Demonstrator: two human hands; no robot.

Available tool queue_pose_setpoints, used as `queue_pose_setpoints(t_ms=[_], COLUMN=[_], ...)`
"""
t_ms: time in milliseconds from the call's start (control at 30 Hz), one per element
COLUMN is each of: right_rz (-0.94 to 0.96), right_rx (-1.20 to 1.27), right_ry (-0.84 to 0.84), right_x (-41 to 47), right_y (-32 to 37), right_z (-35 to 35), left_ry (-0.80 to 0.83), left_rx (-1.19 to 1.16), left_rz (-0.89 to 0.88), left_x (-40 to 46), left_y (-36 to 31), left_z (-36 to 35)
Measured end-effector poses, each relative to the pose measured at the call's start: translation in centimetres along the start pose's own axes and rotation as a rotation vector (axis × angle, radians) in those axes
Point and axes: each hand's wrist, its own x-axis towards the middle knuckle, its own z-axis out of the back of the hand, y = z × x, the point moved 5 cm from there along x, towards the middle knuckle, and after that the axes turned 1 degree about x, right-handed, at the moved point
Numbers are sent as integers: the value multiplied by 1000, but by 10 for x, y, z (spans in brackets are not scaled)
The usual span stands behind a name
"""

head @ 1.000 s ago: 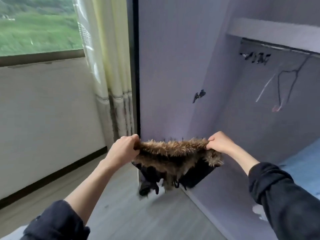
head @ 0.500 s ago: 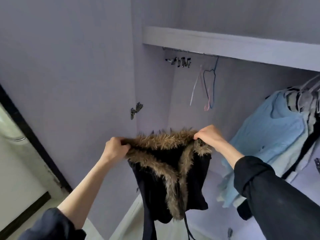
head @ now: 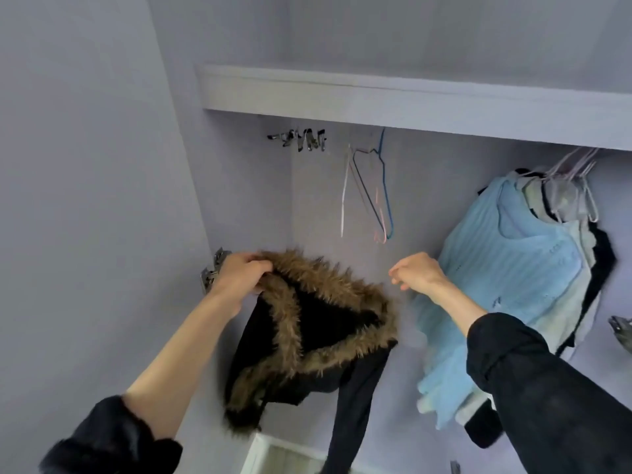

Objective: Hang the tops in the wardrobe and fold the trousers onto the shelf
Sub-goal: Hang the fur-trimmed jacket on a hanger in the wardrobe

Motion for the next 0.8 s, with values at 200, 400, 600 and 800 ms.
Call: queue_pose_setpoints(t_ms=[200, 400, 600, 800], right_rz=[-135, -92, 45, 149], right_rx=[543, 664, 722, 736], right_ry=[-90, -104, -4, -192], right_x=[55, 111, 140, 153], right_y=[10, 32, 62, 60], right_z=[11, 23, 27, 44], left_ry=[-5, -73, -70, -54], left_rx=[-39, -70, -70, -91], left_rz=[-37, -31, 15, 5], left_x=[33, 55, 69, 70], left_y=[-28, -37, -39, -44], left_z=[-20, -32, -47, -61])
